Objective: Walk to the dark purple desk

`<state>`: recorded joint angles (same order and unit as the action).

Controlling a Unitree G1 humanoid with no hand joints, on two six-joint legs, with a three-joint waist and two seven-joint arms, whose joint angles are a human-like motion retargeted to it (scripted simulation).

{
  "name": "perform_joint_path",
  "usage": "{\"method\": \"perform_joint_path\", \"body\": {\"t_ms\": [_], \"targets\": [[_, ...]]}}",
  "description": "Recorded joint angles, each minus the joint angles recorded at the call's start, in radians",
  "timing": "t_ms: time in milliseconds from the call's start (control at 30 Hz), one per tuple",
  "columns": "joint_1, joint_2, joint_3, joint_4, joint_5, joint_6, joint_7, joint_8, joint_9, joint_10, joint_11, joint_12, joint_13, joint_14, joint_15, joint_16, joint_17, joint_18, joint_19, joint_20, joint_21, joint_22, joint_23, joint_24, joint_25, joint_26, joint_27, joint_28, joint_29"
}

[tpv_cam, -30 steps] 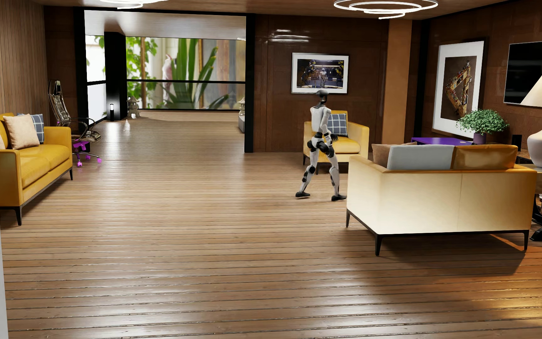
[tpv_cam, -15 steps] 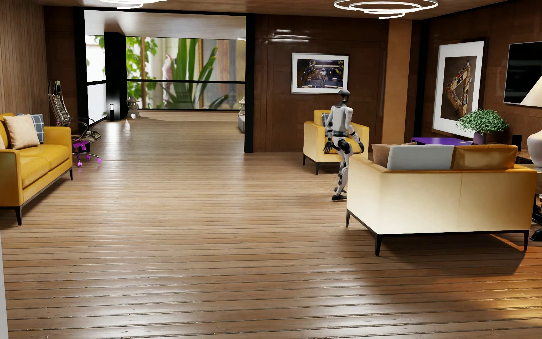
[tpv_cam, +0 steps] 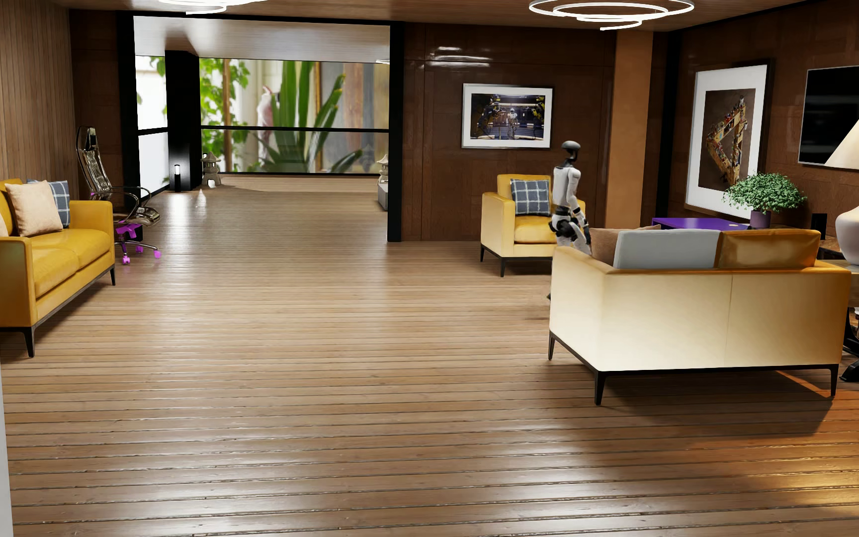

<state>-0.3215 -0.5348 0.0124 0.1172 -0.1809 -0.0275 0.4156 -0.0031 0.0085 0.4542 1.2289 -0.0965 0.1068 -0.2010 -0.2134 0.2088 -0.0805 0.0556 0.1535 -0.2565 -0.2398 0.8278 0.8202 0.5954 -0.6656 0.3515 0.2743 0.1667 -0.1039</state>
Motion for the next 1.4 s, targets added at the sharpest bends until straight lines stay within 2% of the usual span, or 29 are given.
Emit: {"method": "perform_joint_path", "body": {"t_ms": [100,133,167,233,300,367,400,433,467,500,533,600,633,667,700,733,767,833,867,1000,1067,1100,1200,1300,1400], "targets": [[0.039,-0.035,-0.034,-0.010,-0.018,-0.016,-0.018,-0.020,-0.002,0.016,-0.345,-0.137,0.055,-0.049,-0.066,0.071,-0.021,-0.030,-0.031,-0.032,0.001,-0.037,-0.034,0.006,0.011,-0.022,-0.038,-0.052,0.086],[0.054,-0.005,-0.042,-0.015,0.000,-0.020,-0.033,-0.005,-0.006,0.006,-0.552,-0.176,0.075,-0.058,-0.023,0.087,-0.018,-0.040,-0.006,-0.052,-0.007,-0.048,-0.046,0.012,0.015,-0.031,-0.037,-0.057,0.094],[0.075,0.046,-0.045,-0.014,-0.003,-0.023,-0.050,-0.050,-0.011,-0.020,-0.707,-0.209,0.095,-0.059,0.049,0.099,-0.002,-0.049,-0.036,-0.078,-0.018,-0.053,-0.051,0.018,0.018,-0.040,-0.032,-0.056,0.084],[0.080,0.110,-0.044,-0.001,-0.008,-0.027,-0.090,-0.120,-0.014,0.013,-0.754,-0.254,0.118,-0.077,0.006,0.104,0.023,-0.071,-0.094,-0.120,-0.018,-0.059,-0.026,0.024,0.009,-0.035,-0.013,-0.063,0.071],[0.050,0.154,-0.044,0.045,0.017,-0.018,-0.123,-0.166,-0.010,0.097,-0.786,-0.227,0.102,-0.084,-0.002,0.082,0.036,-0.093,-0.112,-0.093,0.019,-0.102,0.022,0.007,-0.026,-0.028,0.011,-0.032,0.118],[-0.036,0.187,-0.042,0.101,0.046,-0.004,-0.190,-0.221,-0.002,0.244,-0.806,-0.160,0.093,-0.041,-0.020,0.035,0.047,-0.127,-0.122,-0.070,0.042,-0.149,0.014,-0.031,-0.054,-0.057,0.000,-0.005,0.167],[-0.096,0.202,-0.042,0.124,0.062,0.004,-0.241,-0.251,0.003,0.334,-0.815,-0.128,0.093,0.005,-0.032,0.029,0.059,-0.151,-0.129,-0.099,0.036,-0.152,-0.009,-0.025,-0.053,-0.076,-0.013,-0.027,0.157],[-0.160,0.213,-0.044,0.137,0.075,0.014,-0.298,-0.279,0.008,0.420,-0.819,-0.101,0.095,0.065,-0.043,0.036,0.071,-0.183,-0.134,-0.149,0.031,-0.137,-0.037,0.012,-0.048,-0.094,-0.027,-0.077,0.127],[-0.215,0.221,-0.048,0.146,0.085,0.025,-0.346,-0.304,0.012,0.493,-0.818,-0.075,0.096,0.100,-0.054,0.040,0.080,-0.238,-0.137,-0.184,0.027,-0.105,-0.061,0.047,-0.043,-0.099,-0.042,-0.126,0.090],[-0.249,0.227,-0.051,0.155,0.093,0.038,-0.378,-0.324,0.015,0.538,-0.816,-0.045,0.091,0.094,-0.063,0.027,0.081,-0.271,-0.138,-0.180,0.029,-0.058,-0.078,0.055,-0.042,-0.085,-0.054,-0.114,0.065],[-0.263,0.233,-0.053,0.169,0.101,0.049,-0.392,-0.334,0.016,0.542,-0.815,-0.009,0.082,0.047,-0.070,0.001,0.075,-0.265,-0.138,-0.131,0.035,0.008,-0.090,0.030,-0.044,-0.047,-0.059,-0.044,0.055],[-0.218,0.250,-0.051,0.184,0.115,0.066,-0.374,-0.333,0.011,0.403,-0.836,0.074,0.063,-0.011,-0.070,-0.075,0.050,-0.209,-0.135,0.059,0.051,0.126,-0.117,-0.127,-0.048,0.043,-0.068,0.074,0.058],[-0.163,0.264,-0.048,0.166,0.118,0.072,-0.364,-0.324,0.006,0.278,-0.864,0.120,0.058,0.003,-0.062,-0.095,0.030,-0.186,-0.132,0.118,0.049,0.153,-0.129,-0.187,-0.044,0.079,-0.088,0.067,0.058],[-0.104,0.274,-0.045,0.175,0.120,0.078,-0.304,-0.315,-0.001,0.195,-0.878,0.166,0.050,-0.041,-0.059,-0.099,0.020,-0.157,-0.127,0.108,0.047,0.164,-0.137,-0.190,-0.041,0.103,-0.100,0.015,0.053],[-0.048,0.283,-0.042,0.180,0.121,0.084,-0.249,-0.304,-0.007,0.122,-0.893,0.212,0.043,-0.069,-0.054,-0.084,0.009,-0.141,-0.122,0.044,0.044,0.166,-0.148,-0.152,-0.032,0.086,-0.109,-0.075,0.051],[0.002,0.294,-0.036,0.169,0.118,0.087,-0.220,-0.293,-0.013,0.046,-0.910,0.258,0.041,-0.068,-0.047,-0.058,0.001,-0.139,-0.117,-0.018,0.032,0.155,-0.159,-0.111,-0.025,0.048,-0.117,-0.149,0.044],[0.033,0.300,-0.030,0.155,0.110,0.087,-0.204,-0.286,-0.018,-0.005,-0.920,0.293,0.042,-0.052,-0.042,-0.039,0.008,-0.143,-0.112,-0.059,0.007,0.146,-0.166,-0.083,-0.005,0.022,-0.116,-0.197,0.025],[0.069,0.307,-0.023,0.126,0.084,0.081,-0.184,-0.285,-0.024,-0.066,-0.921,0.328,0.049,-0.030,-0.042,-0.028,0.032,-0.142,-0.101,-0.102,-0.025,0.132,-0.150,-0.047,0.015,0.039,-0.101,-0.229,-0.004],[0.080,0.313,-0.021,0.111,0.071,0.078,-0.183,-0.288,-0.025,-0.082,-0.921,0.329,0.051,-0.026,-0.044,-0.024,0.040,-0.140,-0.095,-0.125,-0.026,0.123,-0.130,-0.024,0.016,0.045,-0.092,-0.234,0.004],[0.106,0.344,-0.011,0.055,0.013,0.067,-0.211,-0.323,-0.026,-0.099,-0.899,0.248,0.067,-0.031,-0.062,-0.026,0.035,-0.124,-0.074,-0.141,0.034,0.109,-0.012,-0.008,-0.066,0.061,-0.051,-0.208,0.123],[0.108,0.356,-0.006,0.035,-0.010,0.061,-0.228,-0.339,-0.026,-0.088,-0.884,0.192,0.063,-0.039,-0.070,-0.037,0.050,-0.118,-0.066,-0.144,0.043,0.069,0.032,0.005,-0.087,0.045,-0.008,-0.182,0.156],[0.108,0.362,-0.005,0.027,-0.019,0.058,-0.235,-0.346,-0.026,-0.082,-0.881,0.166,0.068,-0.043,-0.073,-0.044,0.053,-0.115,-0.063,-0.142,0.039,0.040,0.040,0.003,-0.090,0.027,-0.002,-0.160,0.161],[0.113,0.377,-0.010,0.008,-0.038,0.049,-0.245,-0.357,-0.026,-0.077,-0.880,0.109,0.074,-0.048,-0.076,-0.066,0.067,-0.108,-0.056,-0.134,0.029,-0.043,0.026,-0.010,-0.087,-0.027,-0.018,-0.092,0.127],[0.121,0.377,-0.018,-0.001,-0.047,0.042,-0.240,-0.351,-0.026,-0.083,-0.874,0.067,0.073,-0.047,-0.077,-0.076,0.068,-0.103,-0.051,-0.151,0.040,-0.089,-0.019,-0.005,-0.081,-0.044,-0.051,-0.082,0.120],[0.118,0.367,-0.025,0.002,-0.045,0.035,-0.229,-0.338,-0.026,-0.078,-0.871,0.044,0.065,-0.050,-0.075,-0.073,0.059,-0.099,-0.051,-0.176,0.053,-0.085,-0.065,0.002,-0.073,-0.042,-0.065,-0.096,0.103]]}}
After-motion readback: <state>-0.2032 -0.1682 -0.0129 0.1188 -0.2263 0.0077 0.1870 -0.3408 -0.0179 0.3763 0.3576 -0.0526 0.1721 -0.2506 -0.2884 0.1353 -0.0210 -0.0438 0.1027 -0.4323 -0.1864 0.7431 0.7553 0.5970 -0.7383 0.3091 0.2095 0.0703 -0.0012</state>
